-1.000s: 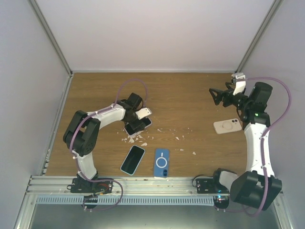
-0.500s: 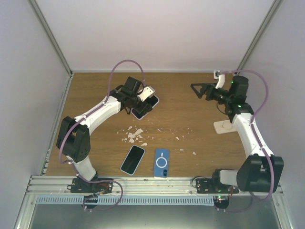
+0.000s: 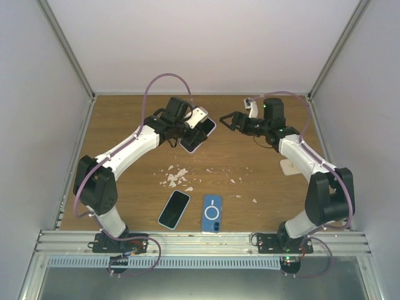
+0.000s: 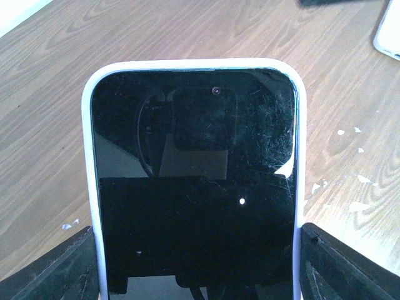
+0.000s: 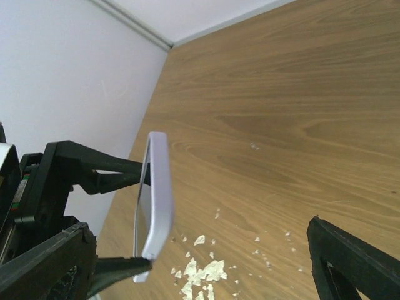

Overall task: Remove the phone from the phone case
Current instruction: Pick up the phone at the center of the board.

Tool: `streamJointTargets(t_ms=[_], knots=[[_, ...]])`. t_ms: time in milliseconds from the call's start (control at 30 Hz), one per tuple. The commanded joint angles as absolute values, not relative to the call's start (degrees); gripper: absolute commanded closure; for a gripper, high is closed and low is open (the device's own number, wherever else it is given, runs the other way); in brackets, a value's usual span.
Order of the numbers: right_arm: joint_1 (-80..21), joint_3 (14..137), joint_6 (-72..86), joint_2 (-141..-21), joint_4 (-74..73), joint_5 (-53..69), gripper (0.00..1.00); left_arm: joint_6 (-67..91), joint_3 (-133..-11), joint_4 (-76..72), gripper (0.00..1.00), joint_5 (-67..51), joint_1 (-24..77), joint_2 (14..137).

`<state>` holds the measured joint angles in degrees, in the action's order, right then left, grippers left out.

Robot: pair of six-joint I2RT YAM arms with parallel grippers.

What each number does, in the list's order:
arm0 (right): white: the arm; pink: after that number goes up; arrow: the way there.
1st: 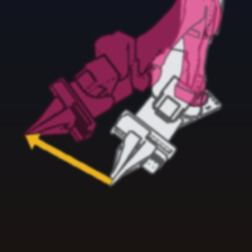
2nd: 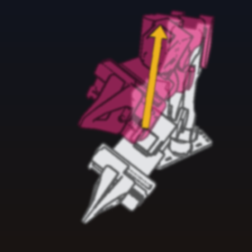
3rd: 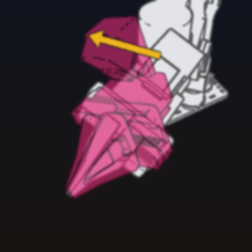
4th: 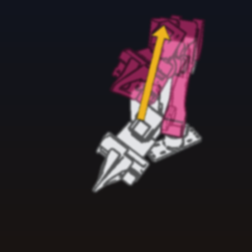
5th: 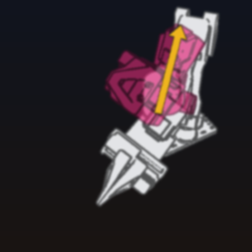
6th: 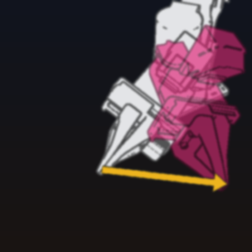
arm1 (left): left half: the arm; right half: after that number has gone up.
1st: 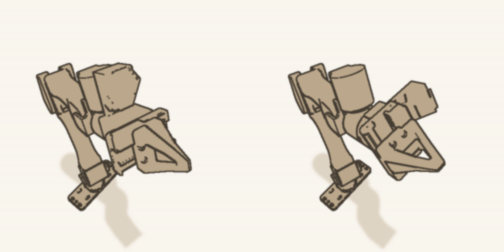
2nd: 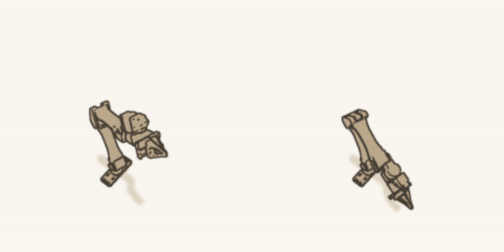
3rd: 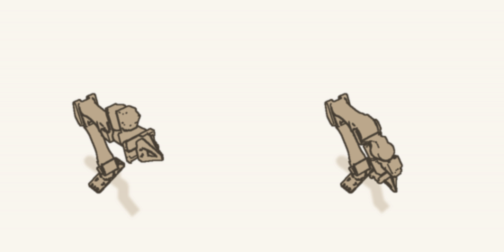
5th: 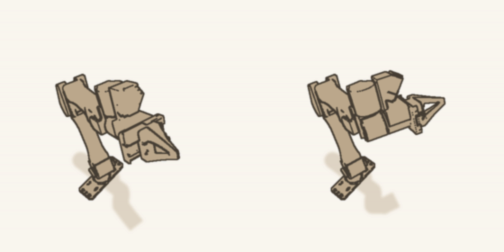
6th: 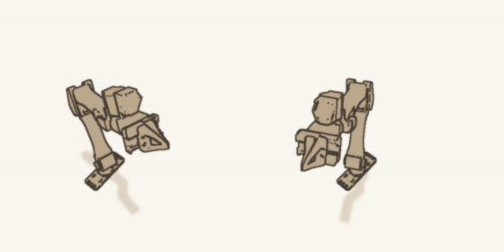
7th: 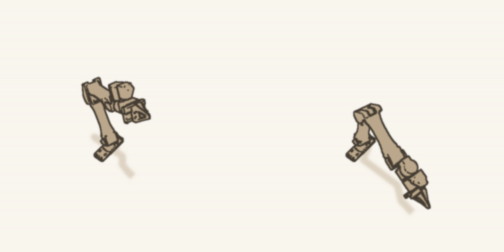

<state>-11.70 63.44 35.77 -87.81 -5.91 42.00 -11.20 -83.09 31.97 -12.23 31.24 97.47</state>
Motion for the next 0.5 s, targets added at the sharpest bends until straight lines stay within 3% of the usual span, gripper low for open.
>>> streamJointTargets(t_ms=[0,200,333,467], knots=[[-14.98,65.9,37.49,-89.45,-3.73,41.35,0.09,-9.9,-85.9,27.08,0.46,-13.5,32.66,96.11],[-16.81,65.87,38.89,-91.57,-2.64,42.04,0.13,-9.41,-87.36,26.98,0.47,-13.8,33.33,96.78],[-18.12,66.05,40.1,-92.48,-1.13,43.41,0.21,-9.27,-88.38,27.2,0.47,-13.54,33.79,97.22],[-18.6,66.56,41.15,-93.49,-0.84,43.94,0.36,-9.17,-88.84,27.27,0.47,-13.29,34.21,97.53]])
